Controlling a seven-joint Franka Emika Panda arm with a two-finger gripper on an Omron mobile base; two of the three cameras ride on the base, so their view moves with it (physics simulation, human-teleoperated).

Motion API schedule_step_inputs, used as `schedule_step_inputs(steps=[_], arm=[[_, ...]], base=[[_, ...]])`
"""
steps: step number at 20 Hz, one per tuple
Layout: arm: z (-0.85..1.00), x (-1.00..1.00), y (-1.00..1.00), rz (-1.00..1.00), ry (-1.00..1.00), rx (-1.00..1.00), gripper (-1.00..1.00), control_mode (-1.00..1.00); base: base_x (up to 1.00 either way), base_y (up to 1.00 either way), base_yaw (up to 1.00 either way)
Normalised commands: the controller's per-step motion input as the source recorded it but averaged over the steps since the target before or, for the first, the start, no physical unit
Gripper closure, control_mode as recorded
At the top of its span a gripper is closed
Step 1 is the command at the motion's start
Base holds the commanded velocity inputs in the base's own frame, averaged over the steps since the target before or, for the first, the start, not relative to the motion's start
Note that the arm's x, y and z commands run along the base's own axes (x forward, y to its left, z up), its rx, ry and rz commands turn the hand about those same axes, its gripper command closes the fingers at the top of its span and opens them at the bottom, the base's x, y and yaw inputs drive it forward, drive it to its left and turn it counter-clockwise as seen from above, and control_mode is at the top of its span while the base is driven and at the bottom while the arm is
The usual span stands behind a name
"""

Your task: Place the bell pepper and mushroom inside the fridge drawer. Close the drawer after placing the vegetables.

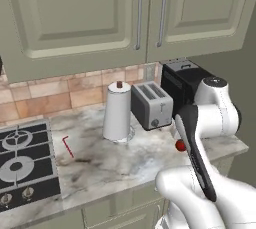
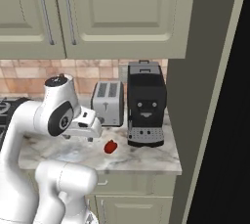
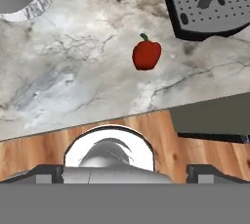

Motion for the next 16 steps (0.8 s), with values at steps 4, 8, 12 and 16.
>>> schedule_step_inputs(steps=[4, 8, 12, 16], arm=[[-0.39, 0.2, -0.51, -0.32, 0.02, 0.04, -1.0, -1.0], [-0.49, 0.46, -0.53, -0.19, 0.08, 0.08, -1.0, -1.0], [-0.49, 0.66, -0.07, -0.05, 0.04, 0.0, -1.0, -1.0], [-0.3, 0.48, 0.26, 0.0, 0.0, 0.0, -1.0, -1.0]], base=[[0.0, 0.0, 0.0], [0.0, 0.0, 0.0], [0.0, 0.0, 0.0], [0.0, 0.0, 0.0]])
